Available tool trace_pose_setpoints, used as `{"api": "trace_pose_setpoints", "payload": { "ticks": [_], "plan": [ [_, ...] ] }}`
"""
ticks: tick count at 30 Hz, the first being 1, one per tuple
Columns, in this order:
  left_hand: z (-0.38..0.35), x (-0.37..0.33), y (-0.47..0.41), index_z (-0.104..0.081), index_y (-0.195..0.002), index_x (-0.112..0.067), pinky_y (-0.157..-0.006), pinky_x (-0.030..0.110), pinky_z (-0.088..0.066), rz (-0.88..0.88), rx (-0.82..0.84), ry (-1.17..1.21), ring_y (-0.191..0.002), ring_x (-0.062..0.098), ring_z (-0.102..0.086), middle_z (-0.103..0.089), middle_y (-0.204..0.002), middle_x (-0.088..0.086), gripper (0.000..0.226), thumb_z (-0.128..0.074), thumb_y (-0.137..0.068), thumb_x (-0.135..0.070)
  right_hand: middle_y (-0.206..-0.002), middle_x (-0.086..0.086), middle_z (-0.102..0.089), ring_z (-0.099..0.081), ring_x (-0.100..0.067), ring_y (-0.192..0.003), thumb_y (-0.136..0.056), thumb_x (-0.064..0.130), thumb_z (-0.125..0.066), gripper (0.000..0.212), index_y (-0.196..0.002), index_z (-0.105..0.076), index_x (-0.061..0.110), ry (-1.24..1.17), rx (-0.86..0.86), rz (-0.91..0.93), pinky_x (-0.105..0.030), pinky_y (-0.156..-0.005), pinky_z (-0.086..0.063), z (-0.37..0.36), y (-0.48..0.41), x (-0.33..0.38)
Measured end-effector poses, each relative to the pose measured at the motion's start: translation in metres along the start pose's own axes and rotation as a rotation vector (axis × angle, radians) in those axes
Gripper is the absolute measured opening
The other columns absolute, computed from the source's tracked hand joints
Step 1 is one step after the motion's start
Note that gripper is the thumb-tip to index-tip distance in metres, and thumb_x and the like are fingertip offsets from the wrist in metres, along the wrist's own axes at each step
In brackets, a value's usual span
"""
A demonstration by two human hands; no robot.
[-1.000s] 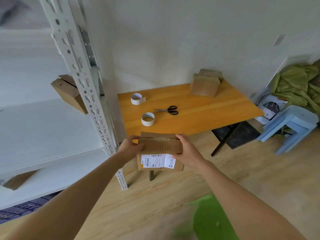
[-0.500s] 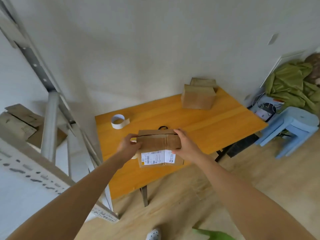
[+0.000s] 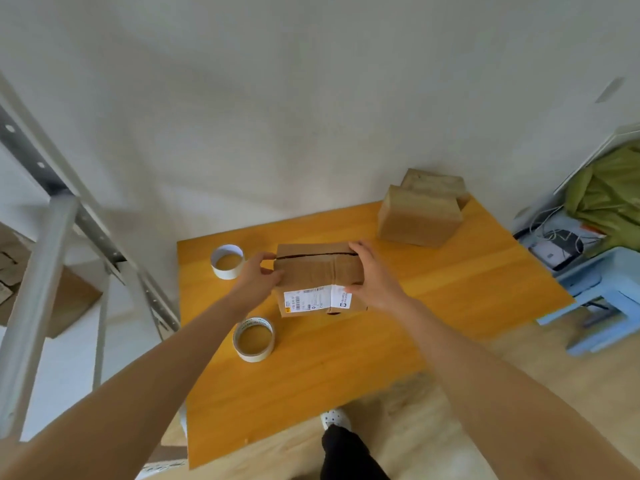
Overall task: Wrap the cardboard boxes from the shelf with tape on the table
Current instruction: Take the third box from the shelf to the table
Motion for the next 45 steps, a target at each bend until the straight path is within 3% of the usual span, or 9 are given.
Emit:
{"api": "trace_pose_setpoints", "payload": {
  "ticks": [12,16,21,28,32,35,38,42,45],
  "plan": [
    [-0.035,-0.017,-0.090,-0.045,-0.126,-0.020,-0.069,0.029,-0.048,0.103,-0.190,0.025,-0.085,0.015,-0.058,-0.059,-0.095,0.001,0.033,-0.054,-0.094,-0.021,-0.159,0.002,-0.004,-0.022,-0.019,-0.142,-0.082,0.013,-0.072,0.086,-0.150,-0.020,0.016,0.037,0.101,0.112,-0.028,-0.110,-0.028,0.006,-0.121,-0.051],
    [-0.051,-0.019,-0.106,-0.043,-0.128,-0.020,-0.063,0.022,-0.045,0.124,-0.257,-0.005,-0.092,0.019,-0.058,-0.058,-0.106,0.005,0.036,-0.054,-0.094,-0.020,-0.159,0.004,-0.002,-0.019,-0.020,-0.144,-0.082,0.014,-0.073,0.087,-0.151,-0.019,0.019,0.050,0.134,0.149,-0.037,-0.113,-0.031,0.004,-0.148,-0.069],
    [-0.065,-0.017,-0.123,-0.043,-0.128,-0.022,-0.072,0.034,-0.055,0.170,-0.311,0.006,-0.094,0.022,-0.062,-0.059,-0.111,0.007,0.038,-0.056,-0.093,-0.018,-0.160,0.005,0.000,-0.015,-0.020,-0.145,-0.081,0.013,-0.073,0.089,-0.151,-0.018,0.020,0.057,0.153,0.180,-0.044,-0.111,-0.035,0.002,-0.172,-0.085],
    [-0.076,-0.010,-0.127,-0.043,-0.130,-0.020,-0.059,0.023,-0.050,0.174,-0.382,-0.008,-0.090,0.019,-0.062,-0.060,-0.112,0.007,0.039,-0.056,-0.093,-0.018,-0.160,0.003,0.002,-0.023,-0.023,-0.142,-0.083,0.018,-0.072,0.087,-0.151,-0.017,0.019,0.122,0.179,0.239,-0.040,-0.108,-0.039,-0.008,-0.177,-0.097],
    [-0.078,-0.010,-0.127,-0.039,-0.133,-0.020,-0.059,0.022,-0.050,0.190,-0.393,-0.034,-0.094,0.020,-0.061,-0.059,-0.119,0.010,0.044,-0.057,-0.093,-0.019,-0.160,0.000,-0.004,-0.018,-0.028,-0.144,-0.083,0.032,-0.071,0.090,-0.152,-0.014,0.021,0.282,0.170,0.273,-0.051,-0.109,-0.035,-0.013,-0.182,-0.105],
    [-0.083,-0.010,-0.124,-0.024,-0.145,-0.019,-0.086,0.035,-0.051,0.115,-0.379,-0.346,-0.124,0.028,-0.048,-0.039,-0.144,0.012,0.055,-0.050,-0.097,-0.020,-0.160,-0.005,-0.007,-0.006,-0.033,-0.146,-0.082,0.046,-0.068,0.098,-0.152,-0.004,0.022,0.459,0.117,0.322,-0.061,-0.113,-0.014,-0.014,-0.181,-0.109],
    [-0.096,-0.009,-0.127,-0.012,-0.151,-0.021,-0.117,0.043,-0.022,-0.177,-0.295,-0.841,-0.146,0.022,-0.006,-0.006,-0.159,0.003,0.057,-0.037,-0.100,-0.029,-0.159,-0.011,-0.010,-0.011,-0.031,-0.146,-0.080,0.042,-0.069,0.102,-0.153,-0.002,0.018,0.521,0.024,0.431,-0.057,-0.112,-0.012,-0.016,-0.174,-0.108],
    [-0.115,-0.002,-0.134,-0.009,-0.149,-0.019,-0.118,0.041,-0.012,-0.317,-0.195,-1.100,-0.145,0.020,-0.008,-0.011,-0.158,0.003,0.063,-0.022,-0.096,-0.050,-0.158,-0.009,-0.018,-0.021,-0.024,-0.144,-0.083,0.035,-0.069,0.086,-0.150,-0.021,0.010,0.578,0.027,0.588,-0.044,-0.115,-0.015,-0.025,-0.172,-0.105],
    [-0.118,0.000,-0.135,-0.019,-0.148,-0.012,-0.116,0.041,-0.022,-0.306,-0.220,-1.146,-0.143,0.023,-0.023,-0.029,-0.154,0.007,0.070,-0.049,-0.093,-0.043,-0.156,-0.008,-0.024,-0.024,-0.023,-0.143,-0.086,0.031,-0.067,0.079,-0.149,-0.025,0.009,0.555,0.063,0.589,-0.038,-0.115,-0.015,-0.028,-0.173,-0.106]
  ]
}}
Point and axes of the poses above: each hand's wrist, its own y-axis away from the middle knuckle, its own z-axis out of the back of the hand, x = y × z, the point moved 2 cm from there along -y, towards the middle knuckle
